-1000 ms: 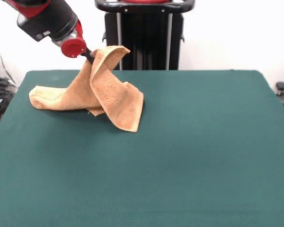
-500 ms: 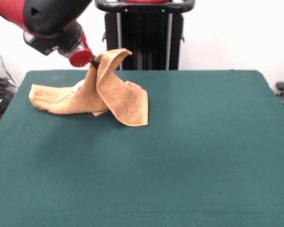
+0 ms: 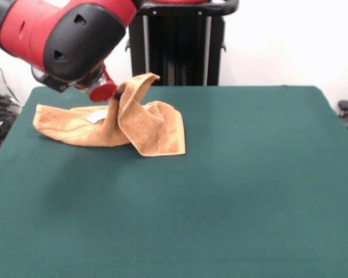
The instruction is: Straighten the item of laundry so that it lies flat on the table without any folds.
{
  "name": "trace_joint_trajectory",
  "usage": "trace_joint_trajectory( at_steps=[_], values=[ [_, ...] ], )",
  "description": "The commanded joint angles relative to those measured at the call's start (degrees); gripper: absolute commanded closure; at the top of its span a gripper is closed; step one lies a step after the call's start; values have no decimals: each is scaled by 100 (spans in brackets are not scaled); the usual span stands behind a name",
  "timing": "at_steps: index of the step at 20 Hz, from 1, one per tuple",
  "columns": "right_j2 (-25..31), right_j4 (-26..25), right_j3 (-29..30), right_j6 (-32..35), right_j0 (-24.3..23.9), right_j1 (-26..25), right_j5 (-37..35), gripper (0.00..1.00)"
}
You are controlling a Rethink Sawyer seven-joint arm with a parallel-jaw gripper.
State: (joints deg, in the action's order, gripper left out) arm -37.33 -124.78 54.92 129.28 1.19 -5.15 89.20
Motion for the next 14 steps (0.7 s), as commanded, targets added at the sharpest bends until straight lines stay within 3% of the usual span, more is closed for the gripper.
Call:
trace_joint_trajectory(
  at_steps=[1,7,14],
  values=[
    [650,12,-800,1802,42,-461,470,100],
    [571,64,-1105,1856,-55,-631,700,100],
    [604,80,-2002,2062,-424,-1076,1018,100]
  ],
)
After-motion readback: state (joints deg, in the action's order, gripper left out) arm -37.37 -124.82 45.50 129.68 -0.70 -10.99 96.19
